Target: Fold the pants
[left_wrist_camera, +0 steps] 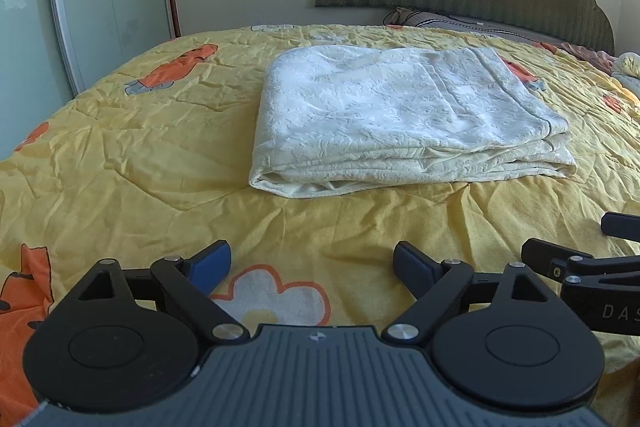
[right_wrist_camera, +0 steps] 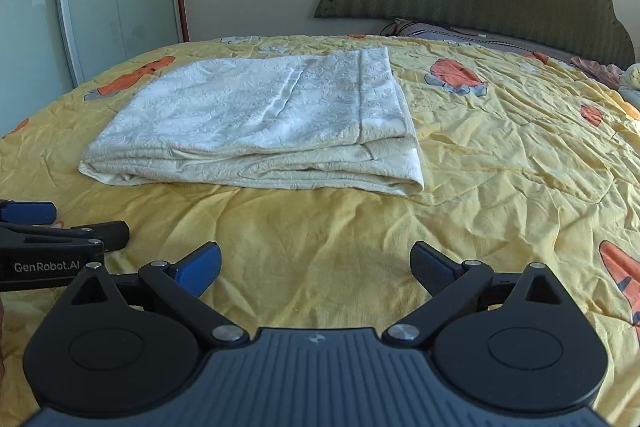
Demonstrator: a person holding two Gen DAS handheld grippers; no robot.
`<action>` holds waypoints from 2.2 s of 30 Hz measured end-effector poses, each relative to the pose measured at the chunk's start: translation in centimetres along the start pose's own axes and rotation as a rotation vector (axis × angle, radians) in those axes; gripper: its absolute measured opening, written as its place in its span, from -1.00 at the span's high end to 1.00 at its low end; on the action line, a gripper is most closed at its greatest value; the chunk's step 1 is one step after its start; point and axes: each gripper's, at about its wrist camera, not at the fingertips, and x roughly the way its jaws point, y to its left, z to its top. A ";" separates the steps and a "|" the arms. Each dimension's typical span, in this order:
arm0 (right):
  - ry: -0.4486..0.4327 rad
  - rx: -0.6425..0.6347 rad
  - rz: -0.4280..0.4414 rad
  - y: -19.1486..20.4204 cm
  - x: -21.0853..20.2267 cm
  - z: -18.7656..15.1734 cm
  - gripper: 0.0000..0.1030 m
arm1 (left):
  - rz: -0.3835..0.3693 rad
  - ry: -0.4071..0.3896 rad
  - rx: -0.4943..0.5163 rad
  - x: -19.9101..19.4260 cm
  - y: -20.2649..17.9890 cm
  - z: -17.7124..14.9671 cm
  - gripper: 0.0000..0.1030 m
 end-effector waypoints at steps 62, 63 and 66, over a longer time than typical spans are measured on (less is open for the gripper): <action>0.025 0.006 -0.009 0.2 0.6 0.0 -1.00 | -0.002 0.006 -0.039 0.2 0.4 -0.3 -0.99; 0.025 0.006 -0.009 0.2 0.6 0.0 -1.00 | -0.002 0.006 -0.039 0.3 0.4 -0.3 -0.99; 0.025 0.006 -0.009 0.2 0.6 0.0 -1.00 | -0.001 0.006 -0.039 0.2 0.4 -0.3 -0.99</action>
